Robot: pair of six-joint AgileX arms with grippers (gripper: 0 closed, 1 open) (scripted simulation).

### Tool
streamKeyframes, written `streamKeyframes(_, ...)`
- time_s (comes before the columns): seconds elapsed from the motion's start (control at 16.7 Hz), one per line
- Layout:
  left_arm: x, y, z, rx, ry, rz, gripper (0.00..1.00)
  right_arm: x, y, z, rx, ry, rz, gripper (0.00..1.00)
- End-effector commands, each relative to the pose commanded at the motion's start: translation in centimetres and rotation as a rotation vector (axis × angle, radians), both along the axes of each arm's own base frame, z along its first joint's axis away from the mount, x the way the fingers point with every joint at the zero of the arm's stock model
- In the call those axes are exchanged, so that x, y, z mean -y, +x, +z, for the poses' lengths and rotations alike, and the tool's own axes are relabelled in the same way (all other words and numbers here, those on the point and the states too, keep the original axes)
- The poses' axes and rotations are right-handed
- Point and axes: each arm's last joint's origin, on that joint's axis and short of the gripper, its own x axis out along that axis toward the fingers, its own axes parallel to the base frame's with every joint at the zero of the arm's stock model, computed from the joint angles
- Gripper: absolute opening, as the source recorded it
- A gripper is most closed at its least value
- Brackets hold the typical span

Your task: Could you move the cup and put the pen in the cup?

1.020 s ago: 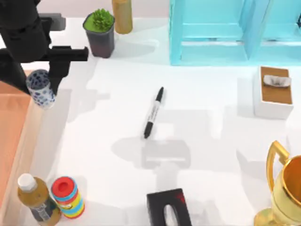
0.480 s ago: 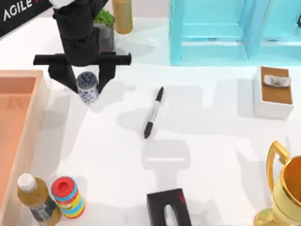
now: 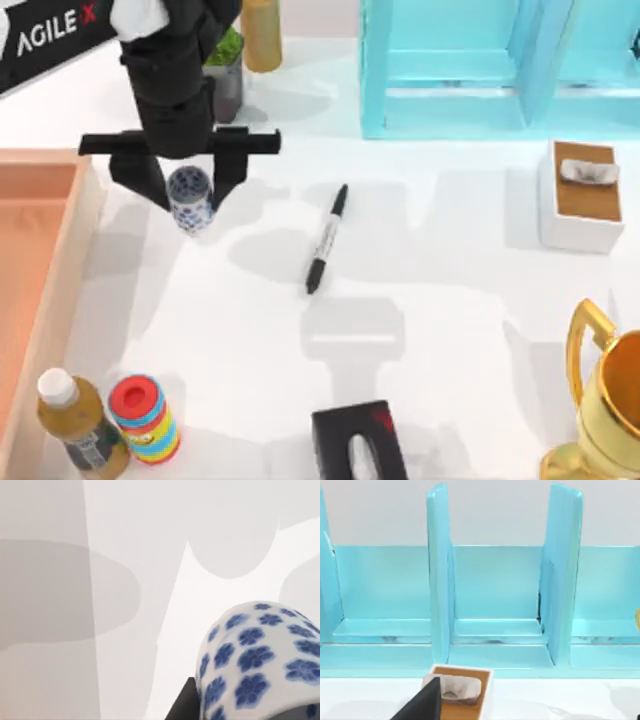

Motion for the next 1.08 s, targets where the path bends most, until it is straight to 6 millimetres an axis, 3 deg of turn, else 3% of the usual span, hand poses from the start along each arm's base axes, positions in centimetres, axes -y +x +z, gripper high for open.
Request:
streamKeyframes(0.18,0.2,-0.1,-1.9,0.002,0.0,-0.007,0.0,0.0,0.0,0.0,0.0,0.0,0.0,1.0)
streamKeyframes(0.42,0.2,-0.1,-2.1,0.0,0.0,-0.008,0.0,0.0,0.0,0.0,0.0,0.0,0.0,1.0)
streamKeyframes(1.08,0.2,-0.1,-2.1,0.0,0.0,-0.008,0.83,0.0,0.0,0.0,0.0,0.0,0.0,1.0)
